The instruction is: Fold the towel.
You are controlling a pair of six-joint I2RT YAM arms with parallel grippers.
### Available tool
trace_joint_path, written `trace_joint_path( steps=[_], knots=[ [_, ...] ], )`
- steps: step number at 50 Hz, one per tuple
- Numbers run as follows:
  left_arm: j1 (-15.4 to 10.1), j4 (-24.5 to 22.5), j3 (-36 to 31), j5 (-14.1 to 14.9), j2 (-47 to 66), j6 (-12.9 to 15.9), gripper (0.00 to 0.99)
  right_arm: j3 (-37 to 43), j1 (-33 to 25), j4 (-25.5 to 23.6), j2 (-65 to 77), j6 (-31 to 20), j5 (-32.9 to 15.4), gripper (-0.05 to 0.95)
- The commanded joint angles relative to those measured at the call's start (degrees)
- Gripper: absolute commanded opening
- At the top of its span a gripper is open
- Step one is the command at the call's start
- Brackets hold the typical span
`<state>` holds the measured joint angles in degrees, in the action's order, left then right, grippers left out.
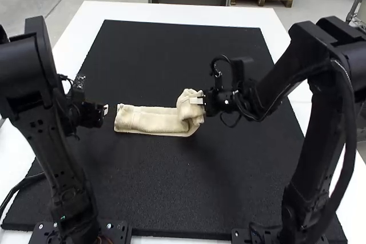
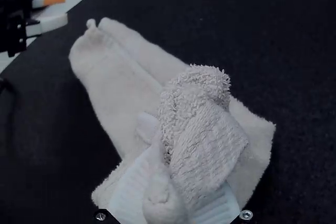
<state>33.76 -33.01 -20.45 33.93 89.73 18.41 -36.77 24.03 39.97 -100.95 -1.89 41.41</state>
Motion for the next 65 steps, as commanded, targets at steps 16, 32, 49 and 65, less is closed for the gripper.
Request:
trace_joint_path(
  steps=[16, 32, 49, 65],
  knots=[
    [3.07, -0.30, 0.94, 7.46, -0.88, 0.66, 0.959, -4.62, 6.20, 0.64, -1.89, 1.54, 1.13, -0.02],
    [1.13, -0.47, 1.46, 8.61, -5.71, -2.95, 0.957, -8.05, 9.81, 0.73, -4.26, 1.80, -0.28, -0.02],
    [-0.10, -0.65, 1.99, 8.43, -6.33, -4.35, 0.957, -11.92, 12.44, 0.82, -7.77, 2.15, -0.71, -0.02],
    [-0.10, -1.53, 3.31, 8.69, -6.41, -4.35, 0.957, -15.61, 13.32, 0.82, -10.85, 2.59, -0.80, -0.02]
  ],
)
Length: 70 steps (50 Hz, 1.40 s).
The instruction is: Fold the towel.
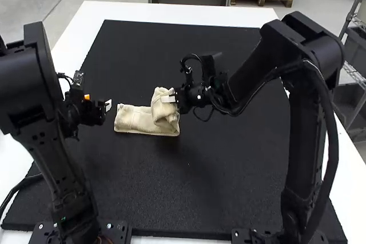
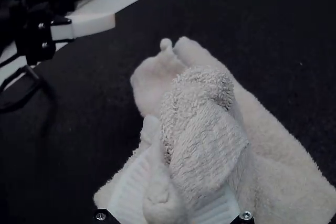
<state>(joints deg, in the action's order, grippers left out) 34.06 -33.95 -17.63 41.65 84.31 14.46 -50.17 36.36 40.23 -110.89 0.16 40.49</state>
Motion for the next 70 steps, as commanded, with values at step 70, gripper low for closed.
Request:
trace_joint_path(
  steps=[70],
  knots=[
    [-0.49, 0.12, 3.04, 1.68, -8.90, -3.12, 0.957, -12.76, 5.65, 0.47, -9.43, 2.38, -0.50, 0.00]
  ],
)
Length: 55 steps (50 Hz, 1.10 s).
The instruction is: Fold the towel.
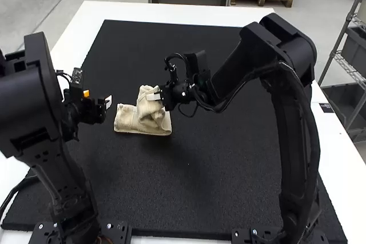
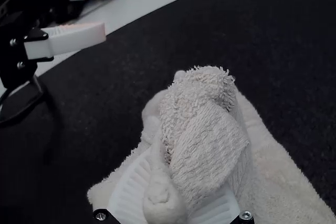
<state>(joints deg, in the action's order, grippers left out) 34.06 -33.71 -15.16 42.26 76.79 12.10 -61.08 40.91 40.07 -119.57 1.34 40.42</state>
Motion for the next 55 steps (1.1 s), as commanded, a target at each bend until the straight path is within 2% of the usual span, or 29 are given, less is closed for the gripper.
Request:
trace_joint_path(
  steps=[1, 6, 17, 22, 27, 28, 31, 35, 38, 43, 46, 55],
  knots=[
    [-0.49, -0.12, 0.57, 1.07, -1.47, -0.76, 0.957, -1.94, 1.11, 0.62, -0.84, 1.20, -0.43, 0.01],
    [-0.49, -0.21, 0.92, 1.07, -1.91, -0.85, 0.957, -2.82, 1.11, 0.79, -1.72, 1.29, -0.43, 0.07],
    [-0.49, -0.04, 1.36, 1.16, -2.61, -1.02, 0.957, -5.54, 1.19, 1.50, -3.48, 2.61, -0.43, 0.10],
    [-0.49, -0.04, 1.45, 1.25, -3.05, -1.11, 0.959, -6.51, 1.72, 1.50, -4.01, 3.05, -0.43, 0.22],
    [-0.40, -0.04, 1.71, 1.25, -3.58, -1.20, 0.957, -7.12, 2.16, 1.50, -4.18, 3.40, -0.35, 0.28],
    [-0.40, 0.05, 1.62, 1.25, -3.67, -1.20, 0.959, -7.12, 2.16, 1.50, -4.18, 3.49, -0.35, 0.31],
    [-0.40, 0.05, 1.62, 1.25, -3.85, -1.29, 0.959, -7.12, 2.34, 1.76, -4.18, 3.75, -0.43, 0.52],
    [-0.49, 0.05, 1.62, 1.25, -4.11, -1.46, 0.959, -7.12, 2.34, 1.94, -4.18, 4.28, -0.35, 0.58],
    [-0.40, 0.05, 1.71, 1.33, -4.11, -1.73, 0.959, -7.12, 2.34, 2.20, -4.18, 4.54, -0.17, 0.69],
    [-0.40, -0.04, 1.89, 1.33, -4.11, -1.73, 0.959, -7.12, 2.34, 3.17, -4.18, 6.21, 0.62, 0.69],
    [-0.49, 0.05, 1.97, 1.33, -4.11, -1.73, 0.959, -7.04, 2.25, 3.96, -4.09, 7.01, 0.62, 0.74],
    [-0.40, -0.04, 2.06, 1.33, -4.11, -1.64, 0.959, -6.86, 1.55, 3.96, -3.92, 7.01, 0.62, 0.77]
  ],
)
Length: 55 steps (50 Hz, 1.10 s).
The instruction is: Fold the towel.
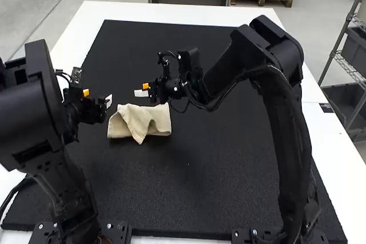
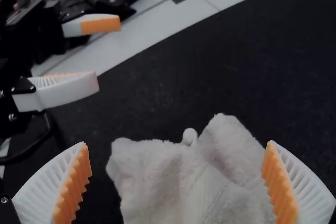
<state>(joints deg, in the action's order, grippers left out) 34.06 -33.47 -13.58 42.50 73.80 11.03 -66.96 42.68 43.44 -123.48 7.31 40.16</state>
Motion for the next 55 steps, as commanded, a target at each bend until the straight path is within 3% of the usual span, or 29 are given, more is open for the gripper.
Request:
trace_joint_path(
  steps=[1, 21, 26, 38, 41, 46, 48, 55],
  knots=[
    [-0.49, -0.28, 0.49, 1.09, -1.11, -0.57, 0.959, -0.80, -0.40, 0.59, -0.01, 1.04, 0.88, 0.77],
    [-0.93, 0.08, 0.31, 2.85, -3.75, -1.71, 0.959, 2.80, -1.81, 0.42, 1.93, 0.86, 0.79, 0.77],
    [-2.69, 4.65, -0.21, 2.76, -6.83, -1.71, 0.957, 3.68, -3.12, 0.42, 2.28, 0.86, 0.88, 0.77],
    [-9.10, 20.82, -3.12, 3.82, -17.20, -1.18, 0.948, 5.96, -7.61, 1.56, 2.37, 0.77, 0.88, 0.77],
    [-11.21, 23.98, -3.47, 3.20, -19.92, -1.27, 0.936, 6.58, -8.75, 2.00, 2.37, 0.77, 0.88, 0.77],
    [-14.90, 28.73, -4.08, -0.84, -22.82, -1.27, 0.925, 7.54, -10.42, 2.70, 2.28, 0.69, 0.97, 0.77],
    [-15.78, 28.73, -4.08, -3.48, -23.35, -1.27, 0.907, 7.90, -11.04, 2.88, 2.28, 0.69, 0.97, 0.77],
    [-17.28, 30.40, -5.22, -5.59, -23.00, -1.01, 0.864, 9.13, -12.79, 3.67, 2.72, 0.69, 1.67, 0.77]
  ],
)
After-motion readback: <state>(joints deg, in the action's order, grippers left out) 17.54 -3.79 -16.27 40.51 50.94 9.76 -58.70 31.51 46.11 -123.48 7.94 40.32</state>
